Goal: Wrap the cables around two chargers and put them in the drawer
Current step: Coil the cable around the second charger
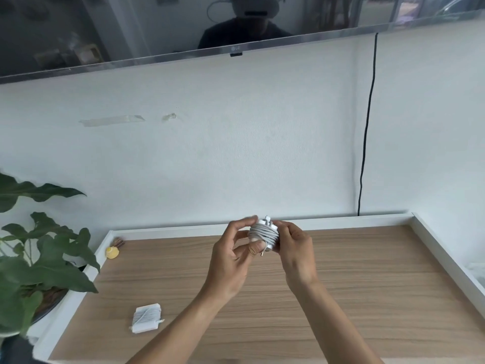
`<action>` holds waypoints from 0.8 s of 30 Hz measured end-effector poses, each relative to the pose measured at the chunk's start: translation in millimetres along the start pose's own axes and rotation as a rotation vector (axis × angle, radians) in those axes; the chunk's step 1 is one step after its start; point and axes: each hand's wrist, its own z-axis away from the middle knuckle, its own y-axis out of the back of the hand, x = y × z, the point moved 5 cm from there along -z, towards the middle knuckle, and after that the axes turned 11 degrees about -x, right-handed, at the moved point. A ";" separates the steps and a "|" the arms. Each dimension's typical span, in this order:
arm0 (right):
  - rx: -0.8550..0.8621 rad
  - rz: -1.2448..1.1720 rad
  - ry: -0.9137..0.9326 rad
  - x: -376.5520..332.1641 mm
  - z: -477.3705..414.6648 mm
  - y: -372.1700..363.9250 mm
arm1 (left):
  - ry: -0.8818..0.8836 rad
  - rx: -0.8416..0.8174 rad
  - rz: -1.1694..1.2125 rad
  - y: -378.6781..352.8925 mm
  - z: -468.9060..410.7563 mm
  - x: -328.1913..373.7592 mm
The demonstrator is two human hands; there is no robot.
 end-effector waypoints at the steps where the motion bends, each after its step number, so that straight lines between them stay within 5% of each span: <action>1: -0.024 -0.008 -0.017 0.1 -0.9 0.1 | -0.005 -0.015 0.000 -0.5 0.2 1.7; 7: -0.114 -0.005 -0.072 0.0 -2.4 3.1 | -0.126 -0.073 -0.098 -3.5 -1.0 14.0; 24: -0.247 -0.118 -0.070 13.6 -1.7 1.3 | 0.105 -0.126 0.016 8.3 -4.9 -16.2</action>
